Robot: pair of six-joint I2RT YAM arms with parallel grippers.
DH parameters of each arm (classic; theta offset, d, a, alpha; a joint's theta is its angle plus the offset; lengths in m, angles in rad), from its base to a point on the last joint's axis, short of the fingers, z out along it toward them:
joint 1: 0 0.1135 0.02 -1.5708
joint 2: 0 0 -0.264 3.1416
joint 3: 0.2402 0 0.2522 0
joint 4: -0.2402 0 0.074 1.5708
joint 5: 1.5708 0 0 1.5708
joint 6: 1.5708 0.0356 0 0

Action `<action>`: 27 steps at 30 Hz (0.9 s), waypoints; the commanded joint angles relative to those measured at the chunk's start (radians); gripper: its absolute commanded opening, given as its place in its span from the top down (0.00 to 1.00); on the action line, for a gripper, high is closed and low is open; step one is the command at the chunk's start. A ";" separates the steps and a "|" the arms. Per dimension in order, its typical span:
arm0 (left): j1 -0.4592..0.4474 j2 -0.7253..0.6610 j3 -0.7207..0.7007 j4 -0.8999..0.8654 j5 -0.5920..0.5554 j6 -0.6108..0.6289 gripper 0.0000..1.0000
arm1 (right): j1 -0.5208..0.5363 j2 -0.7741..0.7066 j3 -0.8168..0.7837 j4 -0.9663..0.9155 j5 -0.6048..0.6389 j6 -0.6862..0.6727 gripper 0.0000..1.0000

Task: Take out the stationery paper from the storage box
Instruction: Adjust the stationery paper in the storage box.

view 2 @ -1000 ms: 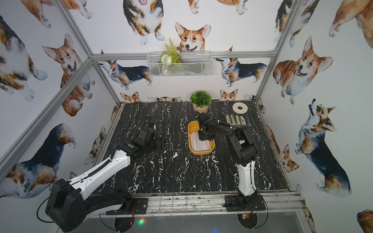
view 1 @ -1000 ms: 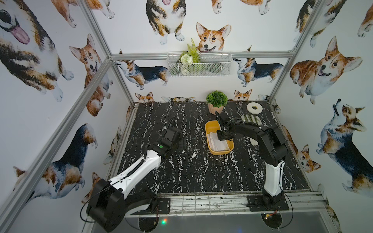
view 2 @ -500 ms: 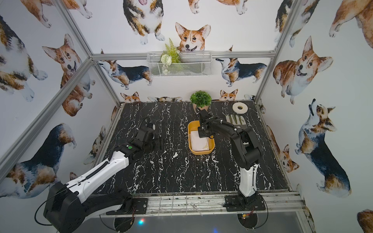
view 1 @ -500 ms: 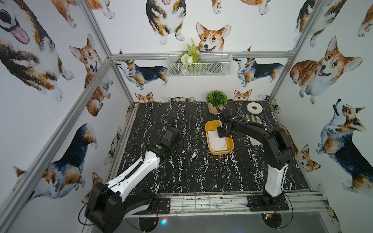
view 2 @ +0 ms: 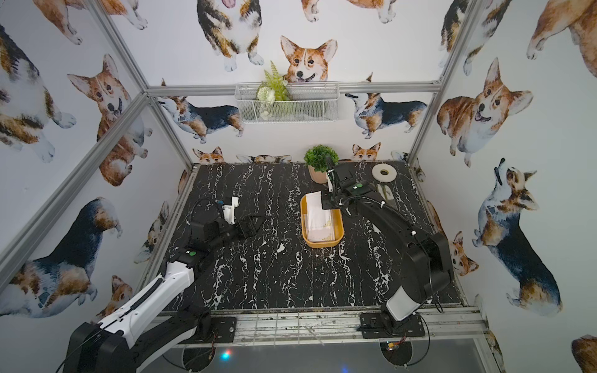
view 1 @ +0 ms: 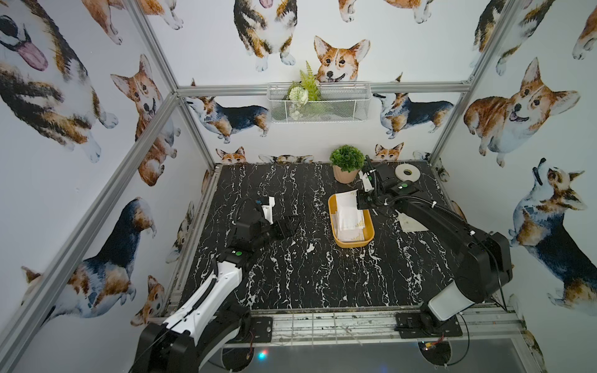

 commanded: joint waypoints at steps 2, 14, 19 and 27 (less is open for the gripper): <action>0.002 0.009 0.004 0.081 0.074 -0.032 0.08 | -0.042 0.017 -0.041 0.012 -0.087 0.038 1.00; 0.004 -0.033 0.012 0.001 0.032 -0.007 0.08 | -0.056 0.230 -0.065 0.103 -0.191 0.079 0.93; 0.003 -0.042 0.008 -0.012 0.021 -0.003 0.08 | -0.056 0.244 -0.061 0.104 -0.201 0.076 0.83; 0.003 -0.043 0.003 -0.020 0.013 0.001 0.08 | -0.055 0.250 -0.047 0.083 -0.188 0.063 0.75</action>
